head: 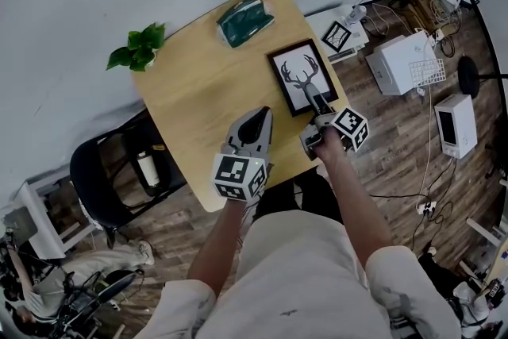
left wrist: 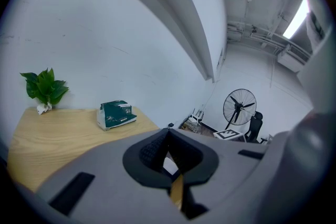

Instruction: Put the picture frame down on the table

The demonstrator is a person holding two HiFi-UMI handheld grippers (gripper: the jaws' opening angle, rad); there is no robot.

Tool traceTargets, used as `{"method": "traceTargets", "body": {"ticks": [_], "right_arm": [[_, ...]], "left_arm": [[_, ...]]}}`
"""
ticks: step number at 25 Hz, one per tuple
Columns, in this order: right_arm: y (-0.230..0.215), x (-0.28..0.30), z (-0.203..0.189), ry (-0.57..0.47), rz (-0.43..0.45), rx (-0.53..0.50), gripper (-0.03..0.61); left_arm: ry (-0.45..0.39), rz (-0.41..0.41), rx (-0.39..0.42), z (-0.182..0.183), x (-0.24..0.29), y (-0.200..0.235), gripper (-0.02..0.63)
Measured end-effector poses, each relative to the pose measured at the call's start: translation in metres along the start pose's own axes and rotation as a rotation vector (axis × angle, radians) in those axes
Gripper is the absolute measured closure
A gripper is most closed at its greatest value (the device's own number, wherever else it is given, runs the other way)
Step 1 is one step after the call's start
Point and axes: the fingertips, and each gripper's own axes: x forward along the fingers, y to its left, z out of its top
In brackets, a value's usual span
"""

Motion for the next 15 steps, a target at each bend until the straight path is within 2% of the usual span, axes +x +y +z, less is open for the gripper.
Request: {"method": "traceTargets", "body": {"ticks": [3, 15], "right_arm": [[-0.0025, -0.0006, 0.0009, -0.011, -0.026, -0.019, 0.066], [-0.005, -0.0045, -0.0005, -0.024, -0.032, -0.009, 0.058]], "left_arm": [[0.001, 0.0, 0.001, -0.0001, -0.0008, -0.0001, 0.607], [-0.003, -0.005, 0.005, -0.0004, -0.0045, 0.0005, 0.607]]}}
